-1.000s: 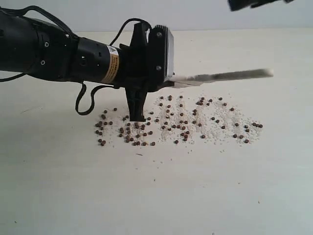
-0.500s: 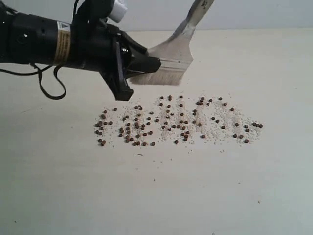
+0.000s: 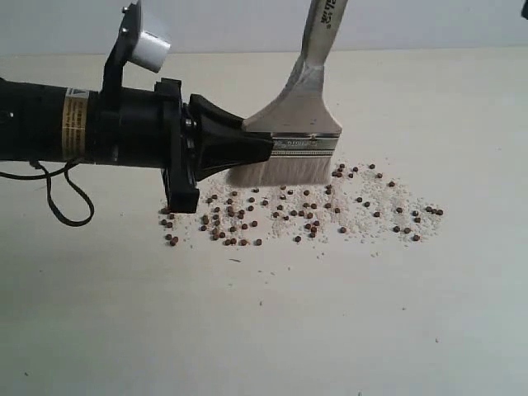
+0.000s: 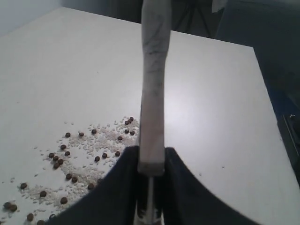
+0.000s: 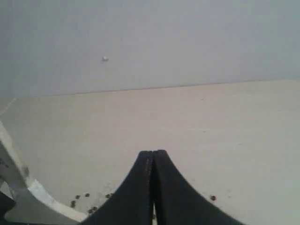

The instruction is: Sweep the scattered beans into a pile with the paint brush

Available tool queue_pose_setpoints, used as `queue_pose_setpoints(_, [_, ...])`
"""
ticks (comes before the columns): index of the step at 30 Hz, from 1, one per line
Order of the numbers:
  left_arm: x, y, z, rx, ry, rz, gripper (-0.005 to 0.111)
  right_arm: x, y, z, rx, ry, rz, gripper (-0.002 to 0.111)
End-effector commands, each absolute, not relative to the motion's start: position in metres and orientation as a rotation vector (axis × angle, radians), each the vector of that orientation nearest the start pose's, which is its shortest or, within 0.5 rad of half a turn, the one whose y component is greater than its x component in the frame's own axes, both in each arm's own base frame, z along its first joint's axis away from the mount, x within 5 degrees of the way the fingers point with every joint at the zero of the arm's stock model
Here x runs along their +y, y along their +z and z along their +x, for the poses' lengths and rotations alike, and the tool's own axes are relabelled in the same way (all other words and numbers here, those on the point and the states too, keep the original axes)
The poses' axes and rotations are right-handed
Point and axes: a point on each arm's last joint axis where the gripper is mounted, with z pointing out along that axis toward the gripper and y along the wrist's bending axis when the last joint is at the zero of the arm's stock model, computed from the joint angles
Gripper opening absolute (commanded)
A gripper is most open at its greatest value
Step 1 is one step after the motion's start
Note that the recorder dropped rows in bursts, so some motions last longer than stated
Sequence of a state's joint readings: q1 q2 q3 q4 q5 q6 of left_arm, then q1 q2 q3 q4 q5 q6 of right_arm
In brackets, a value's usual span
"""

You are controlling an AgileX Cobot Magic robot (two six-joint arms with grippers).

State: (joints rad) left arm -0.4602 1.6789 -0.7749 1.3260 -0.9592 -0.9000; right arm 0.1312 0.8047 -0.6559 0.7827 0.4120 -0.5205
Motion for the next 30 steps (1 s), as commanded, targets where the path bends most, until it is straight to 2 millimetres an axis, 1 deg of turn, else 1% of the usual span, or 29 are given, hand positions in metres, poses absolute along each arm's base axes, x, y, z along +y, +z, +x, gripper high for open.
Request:
queue_pose_setpoints(1, [-0.199, 0.209, 0.238, 1.548, -1.090, 1.198, 0.000, 0.056, 0.324, 0.176, 1.936, 0.633, -0.089, 0.000])
queue_pose_setpoints(3, [-0.200, 0.211, 0.236, 1.518, -1.113, 1.205, 0.000, 0.059, 0.320, 0.183, 1.938, 0.686, -0.075, 0.000])
queue_pose_setpoints(6, [-0.201, 0.214, 0.233, 1.464, -1.146, 1.233, 0.000, 0.068, 0.318, 0.186, 1.919, 0.750, -0.213, 0.000])
queue_pose_setpoints(10, [-0.194, 0.216, 0.232, 1.417, -1.185, 1.265, 0.000, 0.074, 0.321, 0.178, 1.858, 0.707, -0.434, 0.000])
queue_pose_setpoints(13, [-0.184, 0.216, 0.236, 1.420, -1.198, 1.259, 0.000, 0.075, 0.318, 0.174, 1.869, 0.670, -0.550, 0.000])
queue_pose_setpoints(15, [-0.177, 0.217, 0.238, 1.415, -1.212, 1.254, 0.000, 0.075, 0.311, 0.174, 1.927, 0.655, -0.585, 0.000])
queue_pose_setpoints(18, [-0.169, 0.214, 0.241, 1.438, -1.196, 1.267, 0.000, 0.073, 0.304, 0.175, 2.012, 0.637, -0.554, 0.000])
queue_pose_setpoints(20, [-0.166, 0.211, 0.240, 1.457, -1.200, 1.261, 0.000, 0.072, 0.302, 0.175, 2.010, 0.611, -0.589, 0.000])
queue_pose_setpoints(23, [-0.166, 0.200, 0.239, 1.493, -1.223, 1.257, 0.000, 0.076, 0.301, 0.173, 1.941, 0.663, -0.607, 0.000])
queue_pose_setpoints(26, [-0.166, 0.191, 0.239, 1.519, -1.237, 1.254, 0.000, 0.080, 0.300, 0.172, 1.815, 0.706, -0.635, 0.000])
queue_pose_setpoints(28, [-0.166, 0.188, 0.238, 1.525, -1.240, 1.256, 0.000, 0.085, 0.299, 0.168, 1.707, 0.744, -0.714, 0.000])
queue_pose_setpoints(30, [-0.165, 0.186, 0.237, 1.511, -1.228, 1.275, 0.000, 0.093, 0.299, 0.163, 1.571, 0.819, -0.819, 0.000])
